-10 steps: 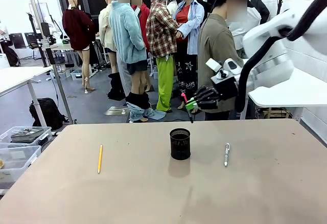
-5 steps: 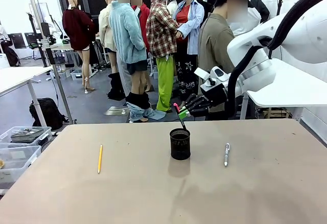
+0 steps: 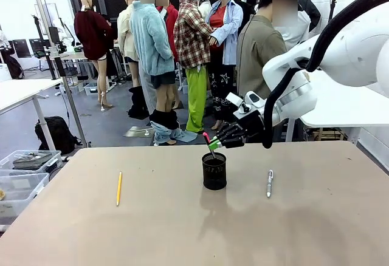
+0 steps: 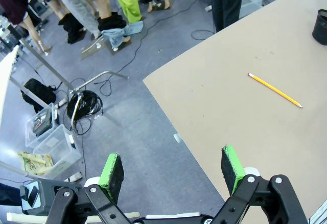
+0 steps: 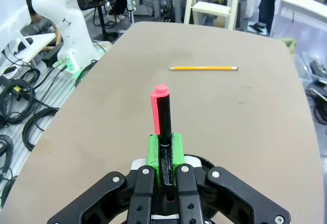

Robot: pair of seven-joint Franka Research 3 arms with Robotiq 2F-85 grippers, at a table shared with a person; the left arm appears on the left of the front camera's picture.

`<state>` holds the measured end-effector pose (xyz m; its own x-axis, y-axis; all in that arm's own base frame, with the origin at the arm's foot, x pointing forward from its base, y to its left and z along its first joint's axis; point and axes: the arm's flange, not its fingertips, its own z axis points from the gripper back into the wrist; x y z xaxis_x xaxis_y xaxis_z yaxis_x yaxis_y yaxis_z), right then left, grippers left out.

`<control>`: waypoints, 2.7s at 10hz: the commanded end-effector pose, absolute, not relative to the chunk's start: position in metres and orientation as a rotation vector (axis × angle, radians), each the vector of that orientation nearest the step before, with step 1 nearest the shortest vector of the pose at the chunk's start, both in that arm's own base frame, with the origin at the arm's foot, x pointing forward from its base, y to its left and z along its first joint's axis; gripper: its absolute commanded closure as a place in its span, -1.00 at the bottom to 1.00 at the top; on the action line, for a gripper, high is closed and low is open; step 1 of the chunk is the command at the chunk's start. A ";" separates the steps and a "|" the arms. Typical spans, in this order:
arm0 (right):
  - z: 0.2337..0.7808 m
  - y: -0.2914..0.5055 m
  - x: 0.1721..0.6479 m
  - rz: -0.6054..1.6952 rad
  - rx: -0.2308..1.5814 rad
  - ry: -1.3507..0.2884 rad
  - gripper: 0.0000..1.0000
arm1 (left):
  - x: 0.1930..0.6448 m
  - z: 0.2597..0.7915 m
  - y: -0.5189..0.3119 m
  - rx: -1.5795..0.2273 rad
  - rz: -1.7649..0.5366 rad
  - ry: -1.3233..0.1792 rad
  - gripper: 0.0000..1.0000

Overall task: Place the pens into the pen holder.
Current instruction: Pick up a writing instrument from the table and place it into the Pen holder.

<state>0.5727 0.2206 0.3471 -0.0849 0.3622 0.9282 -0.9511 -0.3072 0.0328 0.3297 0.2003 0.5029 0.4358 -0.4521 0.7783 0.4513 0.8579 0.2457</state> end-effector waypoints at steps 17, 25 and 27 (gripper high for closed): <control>0.388 0.098 0.525 1.748 0.163 -0.548 -0.62 | 0.331 0.502 0.202 0.010 -0.559 -0.974 -1.00; 0.320 0.142 0.544 2.341 -0.188 -0.216 -0.62 | 0.331 0.502 0.202 0.010 -0.559 -0.974 -1.00; 0.315 0.146 0.547 2.433 -0.124 -0.160 -0.62 | 0.331 0.502 0.202 0.010 -0.559 -0.974 -1.00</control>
<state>0.5412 0.1424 0.3148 -0.7436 0.6664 -0.0554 -0.6513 -0.7405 -0.1657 0.3297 0.2003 0.5030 0.4359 -0.4521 0.7782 0.4509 0.8580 0.2459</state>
